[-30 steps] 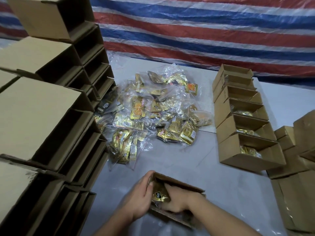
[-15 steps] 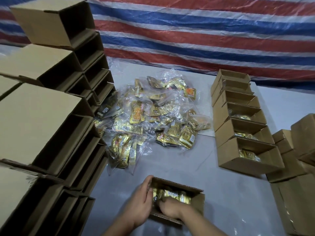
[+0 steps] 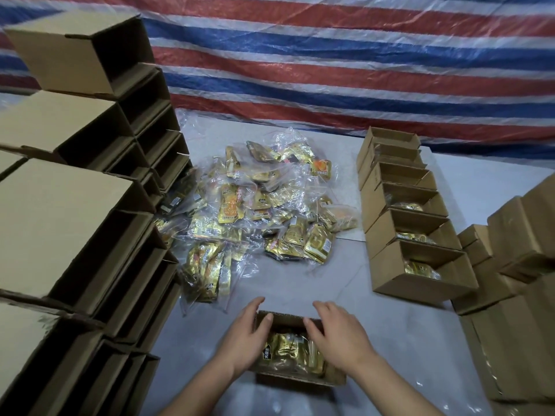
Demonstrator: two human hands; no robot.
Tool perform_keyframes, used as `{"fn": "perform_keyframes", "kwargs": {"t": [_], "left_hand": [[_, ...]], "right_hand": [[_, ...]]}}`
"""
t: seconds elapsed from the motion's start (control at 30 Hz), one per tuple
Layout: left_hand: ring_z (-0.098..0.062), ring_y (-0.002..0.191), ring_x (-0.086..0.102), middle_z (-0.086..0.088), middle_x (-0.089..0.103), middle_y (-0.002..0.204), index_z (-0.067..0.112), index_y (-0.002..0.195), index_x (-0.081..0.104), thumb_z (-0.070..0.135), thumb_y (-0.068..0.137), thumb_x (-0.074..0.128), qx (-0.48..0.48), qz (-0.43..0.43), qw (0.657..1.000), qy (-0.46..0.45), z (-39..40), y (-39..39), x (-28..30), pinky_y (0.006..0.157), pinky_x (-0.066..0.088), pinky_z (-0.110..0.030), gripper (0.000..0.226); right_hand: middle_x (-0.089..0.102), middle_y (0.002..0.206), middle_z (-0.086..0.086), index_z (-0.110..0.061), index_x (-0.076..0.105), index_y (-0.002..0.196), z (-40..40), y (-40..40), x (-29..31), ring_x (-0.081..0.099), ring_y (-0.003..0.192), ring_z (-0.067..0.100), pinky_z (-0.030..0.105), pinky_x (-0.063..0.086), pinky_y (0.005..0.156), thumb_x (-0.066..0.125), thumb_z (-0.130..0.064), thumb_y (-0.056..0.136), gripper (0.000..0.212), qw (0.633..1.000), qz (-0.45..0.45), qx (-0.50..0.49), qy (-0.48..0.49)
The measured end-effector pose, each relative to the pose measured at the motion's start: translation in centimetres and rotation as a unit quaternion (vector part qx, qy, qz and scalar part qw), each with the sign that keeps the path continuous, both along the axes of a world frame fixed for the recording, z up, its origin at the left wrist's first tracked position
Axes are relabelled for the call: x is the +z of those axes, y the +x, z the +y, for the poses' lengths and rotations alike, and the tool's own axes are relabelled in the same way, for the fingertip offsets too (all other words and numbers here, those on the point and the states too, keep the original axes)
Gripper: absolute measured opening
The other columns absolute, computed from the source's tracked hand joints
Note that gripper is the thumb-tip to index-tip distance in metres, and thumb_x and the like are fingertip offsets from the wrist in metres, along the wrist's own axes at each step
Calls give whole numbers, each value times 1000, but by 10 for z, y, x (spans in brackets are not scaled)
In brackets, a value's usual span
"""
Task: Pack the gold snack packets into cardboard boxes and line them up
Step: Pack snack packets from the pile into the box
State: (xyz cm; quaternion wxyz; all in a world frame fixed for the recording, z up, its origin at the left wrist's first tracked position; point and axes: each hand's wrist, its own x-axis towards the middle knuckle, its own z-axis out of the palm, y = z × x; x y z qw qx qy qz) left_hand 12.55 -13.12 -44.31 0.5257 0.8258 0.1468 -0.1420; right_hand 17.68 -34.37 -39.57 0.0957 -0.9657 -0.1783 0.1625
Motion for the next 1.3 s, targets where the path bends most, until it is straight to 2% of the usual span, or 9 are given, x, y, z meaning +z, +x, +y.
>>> {"fn": "perform_keyframes", "kwargs": {"t": [0.07,0.2,0.43,0.57,0.67,0.87,0.97,1.17,1.3], "left_hand": [[-5,103,58,12,61,112,40,111,52,42,100,42,-4,-14,1000,19,-3,3,0,97,47,-37,15],[-2,86,57,9,60,92,42,94,47,41,103,32,5,-44,998,48,-8,-1,-1,83,50,-34,18],[-1,92,59,16,60,107,45,111,47,77,81,26,89,-22,993,68,0,17,11,87,52,-37,49],[-20,117,54,0,55,132,21,134,46,50,95,40,180,-79,971,134,14,107,35,97,46,-38,49],[-26,114,56,-10,55,130,7,136,43,37,97,46,189,-77,956,211,33,179,54,96,50,-44,50],[-36,122,49,-18,36,143,12,147,21,43,91,58,156,30,956,245,80,263,51,101,48,-48,74],[-40,120,52,-24,44,136,14,149,14,51,84,66,145,62,960,229,95,284,29,96,51,-52,91],[-38,121,50,-21,53,130,11,141,31,56,76,71,92,100,920,367,94,295,0,101,44,-53,88],[-38,118,51,-24,49,132,11,152,13,30,85,69,99,110,924,351,103,297,10,94,48,-50,89]], "right_hand": [[60,106,-5,-26,54,115,0,-5,-9,57,103,17,33,48,84,27,-58,100,45,1000,-2,-17,-9],[56,90,-9,-27,54,96,-2,-14,-17,55,88,13,29,45,72,25,-60,98,44,998,-53,-30,14],[56,82,-8,-28,54,86,0,-8,-8,58,82,15,32,41,71,25,-60,98,45,998,-37,-33,26],[56,74,-6,-25,56,78,1,-1,-5,57,73,13,32,43,72,25,-58,99,50,997,-40,-48,35],[56,75,-5,-24,55,77,2,1,-3,56,73,12,31,42,68,26,-57,99,50,996,-35,-66,47],[63,102,-4,-26,60,97,-2,5,-4,60,100,14,30,43,81,27,-58,99,47,992,-22,-116,40],[61,110,-7,-29,59,102,-4,12,-3,58,106,8,25,42,82,29,-58,99,42,986,-10,-156,52],[46,89,-11,-29,48,85,-7,26,0,59,96,9,23,41,77,35,-54,99,32,975,-8,-204,85],[46,80,-6,-23,42,76,4,35,-2,53,83,15,30,41,76,38,-50,101,36,974,7,-198,112]]}}
